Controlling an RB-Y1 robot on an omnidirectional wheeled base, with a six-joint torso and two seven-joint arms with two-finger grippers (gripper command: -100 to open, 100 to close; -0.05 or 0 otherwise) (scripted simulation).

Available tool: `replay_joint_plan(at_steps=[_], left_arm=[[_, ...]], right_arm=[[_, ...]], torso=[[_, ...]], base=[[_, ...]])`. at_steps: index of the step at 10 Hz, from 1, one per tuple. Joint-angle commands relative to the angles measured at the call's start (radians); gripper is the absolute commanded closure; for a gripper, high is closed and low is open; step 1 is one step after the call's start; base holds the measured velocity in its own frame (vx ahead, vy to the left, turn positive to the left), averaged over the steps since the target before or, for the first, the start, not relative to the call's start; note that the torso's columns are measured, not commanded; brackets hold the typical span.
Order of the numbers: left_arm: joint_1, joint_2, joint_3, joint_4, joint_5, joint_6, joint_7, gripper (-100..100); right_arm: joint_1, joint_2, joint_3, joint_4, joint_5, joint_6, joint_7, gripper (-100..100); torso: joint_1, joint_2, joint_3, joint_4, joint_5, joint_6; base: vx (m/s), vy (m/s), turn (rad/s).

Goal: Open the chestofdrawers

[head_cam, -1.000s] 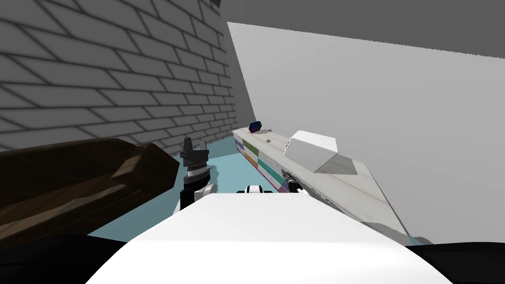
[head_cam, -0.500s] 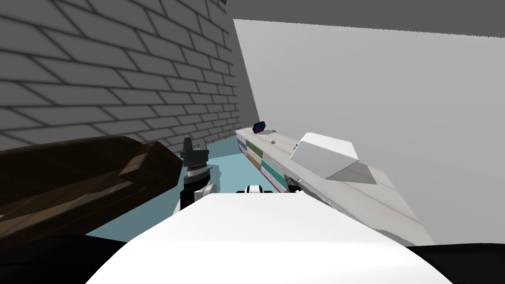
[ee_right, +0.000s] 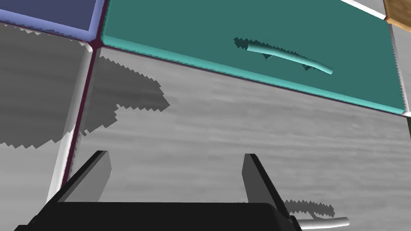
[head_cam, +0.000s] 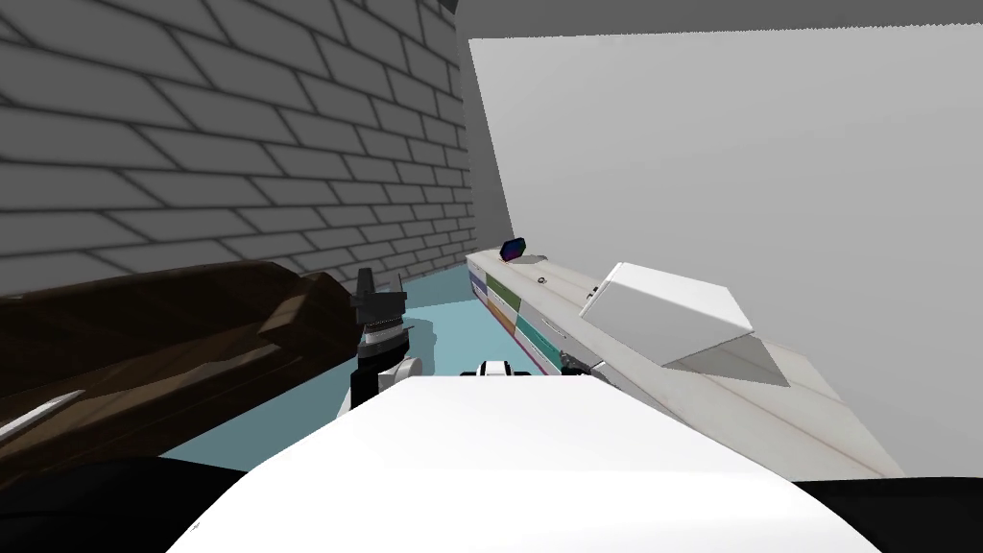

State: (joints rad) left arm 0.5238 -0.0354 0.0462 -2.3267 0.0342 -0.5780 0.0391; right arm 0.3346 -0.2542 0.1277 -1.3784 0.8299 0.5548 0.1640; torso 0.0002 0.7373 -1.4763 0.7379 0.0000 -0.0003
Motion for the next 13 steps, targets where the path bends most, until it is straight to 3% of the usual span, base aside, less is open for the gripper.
replay_joint_plan(at_steps=[1,3,4,5,6,7,8,13], left_arm=[[0.0,0.0,0.0,0.0,0.0,0.0,0.0,0],[0.0,0.0,0.0,0.0,0.0,0.0,0.0,0],[0.0,0.0,0.0,0.0,0.0,0.0,0.0,0],[0.0,0.0,0.0,0.0,0.0,0.0,0.0,0],[0.0,0.0,0.0,0.0,0.0,0.0,0.0,0],[0.0,0.0,0.0,0.0,0.0,0.0,0.0,0],[0.0,0.0,0.0,0.0,0.0,0.0,0.0,0],[0.0,0.0,0.0,0.0,0.0,0.0,0.0,0]], right_arm=[[-0.018,-0.007,0.009,0.065,0.07,0.079,0.004,-100],[-0.03,-0.006,0.014,0.13,0.13,0.131,0.005,-100],[-0.03,-0.006,0.014,0.139,0.143,0.153,0.005,-100],[-0.042,-0.005,0.019,0.188,0.183,0.18,0.007,-100],[-0.042,-0.005,0.019,0.191,0.197,0.205,0.007,-100],[-0.054,-0.001,0.023,0.24,0.239,0.235,0.008,-100],[-0.054,-0.001,0.023,0.243,0.25,0.255,0.008,-100],[-0.091,0.016,0.031,0.371,0.382,0.386,0.013,-100]], torso=[[-0.001,0.002,0.001,0.0,0.0,0.001],[-0.001,0.001,0.001,0.0,0.0,0.001],[-0.001,0.001,0.001,0.0,0.0,0.0],[-0.001,0.002,0.001,0.0,0.0,0.0],[0.0,0.001,0.0,0.0,0.0,0.0],[-0.001,0.001,0.0,0.0,0.0,0.001],[0.0,0.001,0.0,0.0,0.0,0.0],[-0.001,0.001,0.0,0.0,0.0,0.001]], base=[[0.059,0.075,0.145],[0.055,0.05,0.082],[0.041,0.037,0.077],[0.053,0.038,0.142],[0.042,0.03,0.078],[0.043,0.042,0.146],[0.035,0.04,0.081],[0.034,0.025,0.104]])
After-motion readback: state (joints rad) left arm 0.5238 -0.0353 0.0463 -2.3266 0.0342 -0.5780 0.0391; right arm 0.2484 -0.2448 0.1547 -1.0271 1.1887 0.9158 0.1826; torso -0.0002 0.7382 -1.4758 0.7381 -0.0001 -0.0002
